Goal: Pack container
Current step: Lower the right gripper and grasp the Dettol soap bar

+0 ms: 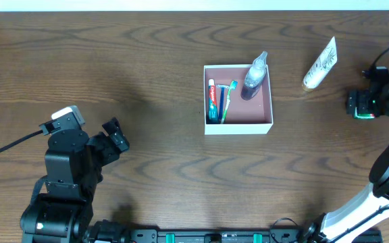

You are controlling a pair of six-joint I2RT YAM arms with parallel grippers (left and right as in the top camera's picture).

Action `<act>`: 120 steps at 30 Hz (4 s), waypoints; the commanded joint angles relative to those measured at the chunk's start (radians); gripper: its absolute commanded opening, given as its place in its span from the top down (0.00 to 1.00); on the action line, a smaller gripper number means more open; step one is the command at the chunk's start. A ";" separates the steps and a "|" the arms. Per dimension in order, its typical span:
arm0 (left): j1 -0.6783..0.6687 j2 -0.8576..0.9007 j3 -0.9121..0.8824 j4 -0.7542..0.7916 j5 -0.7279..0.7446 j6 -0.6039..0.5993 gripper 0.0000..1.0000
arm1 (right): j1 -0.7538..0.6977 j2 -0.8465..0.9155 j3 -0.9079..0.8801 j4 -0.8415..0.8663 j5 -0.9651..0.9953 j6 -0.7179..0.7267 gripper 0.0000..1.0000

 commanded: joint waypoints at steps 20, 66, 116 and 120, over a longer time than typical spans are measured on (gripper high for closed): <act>0.003 0.000 0.001 0.001 -0.005 -0.009 0.02 | -0.013 0.006 -0.004 0.005 -0.061 0.013 0.01; 0.003 0.000 0.001 0.001 -0.005 -0.009 0.02 | -0.041 0.007 -0.031 0.007 -0.069 0.010 0.01; 0.003 0.000 0.001 0.001 -0.005 -0.009 0.02 | -0.041 0.076 -0.035 0.056 -0.077 -0.005 0.01; 0.003 0.000 0.001 0.001 -0.005 -0.009 0.02 | -0.041 0.076 -0.035 0.063 -0.078 -0.005 0.04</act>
